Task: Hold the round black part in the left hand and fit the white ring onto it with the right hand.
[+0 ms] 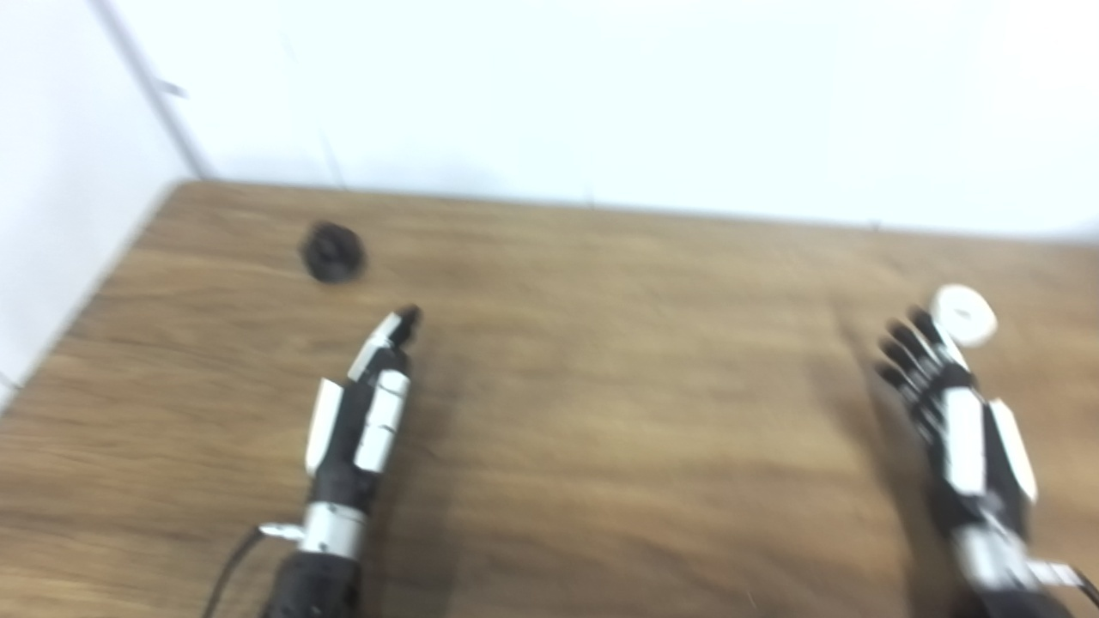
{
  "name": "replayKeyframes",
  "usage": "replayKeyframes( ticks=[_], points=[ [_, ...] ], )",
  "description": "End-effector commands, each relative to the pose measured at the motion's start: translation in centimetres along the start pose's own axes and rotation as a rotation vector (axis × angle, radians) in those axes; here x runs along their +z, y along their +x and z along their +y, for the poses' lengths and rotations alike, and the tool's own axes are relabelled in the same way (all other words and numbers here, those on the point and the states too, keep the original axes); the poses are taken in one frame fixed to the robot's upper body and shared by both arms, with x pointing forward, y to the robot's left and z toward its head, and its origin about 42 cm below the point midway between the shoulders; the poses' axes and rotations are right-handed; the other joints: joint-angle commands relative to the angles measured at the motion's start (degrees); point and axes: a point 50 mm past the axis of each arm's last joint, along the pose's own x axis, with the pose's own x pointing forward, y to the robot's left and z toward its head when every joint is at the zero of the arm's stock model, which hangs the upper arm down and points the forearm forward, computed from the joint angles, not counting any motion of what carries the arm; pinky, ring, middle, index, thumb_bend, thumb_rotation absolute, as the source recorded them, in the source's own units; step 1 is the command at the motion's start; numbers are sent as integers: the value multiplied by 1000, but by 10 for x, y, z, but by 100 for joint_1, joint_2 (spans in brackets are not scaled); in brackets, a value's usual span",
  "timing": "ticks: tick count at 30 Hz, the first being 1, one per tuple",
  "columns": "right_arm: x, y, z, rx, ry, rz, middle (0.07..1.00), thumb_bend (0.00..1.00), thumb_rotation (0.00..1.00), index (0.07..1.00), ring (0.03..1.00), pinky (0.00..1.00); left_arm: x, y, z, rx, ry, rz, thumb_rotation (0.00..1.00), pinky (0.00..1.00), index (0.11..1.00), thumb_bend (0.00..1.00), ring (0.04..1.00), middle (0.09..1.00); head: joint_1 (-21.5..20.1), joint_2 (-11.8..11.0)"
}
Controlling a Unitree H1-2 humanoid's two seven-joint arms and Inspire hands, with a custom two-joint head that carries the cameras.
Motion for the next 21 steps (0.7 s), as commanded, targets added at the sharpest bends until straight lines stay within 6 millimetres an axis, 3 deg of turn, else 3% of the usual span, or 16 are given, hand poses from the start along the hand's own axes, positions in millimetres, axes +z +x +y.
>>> replayKeyframes(
  ticks=[1, 10, 16, 21],
  points=[
    [-39, -27, -4, -16, 25, 117, 903, 562, 1000, 938, 903, 876, -25, -16, -13, 1, -15, 77, 918, 1000, 909, 467, 958, 939, 175, -203],
    [-52, -25, -8, -11, 30, 129, 919, 546, 1000, 954, 910, 880, -36, -18, -22, 0, -16, 105, 891, 1000, 916, 492, 969, 944, 347, -621],
    [-54, -24, -9, -8, 36, 133, 927, 497, 1000, 971, 927, 897, -38, -20, -24, -4, -18, 104, 881, 1000, 914, 471, 967, 943, 323, -639],
    [-55, -25, -11, -10, 47, 133, 925, 489, 1000, 962, 925, 908, -35, -21, -26, 1, -14, 109, 805, 1000, 917, 500, 973, 949, 296, -611]
  ],
)
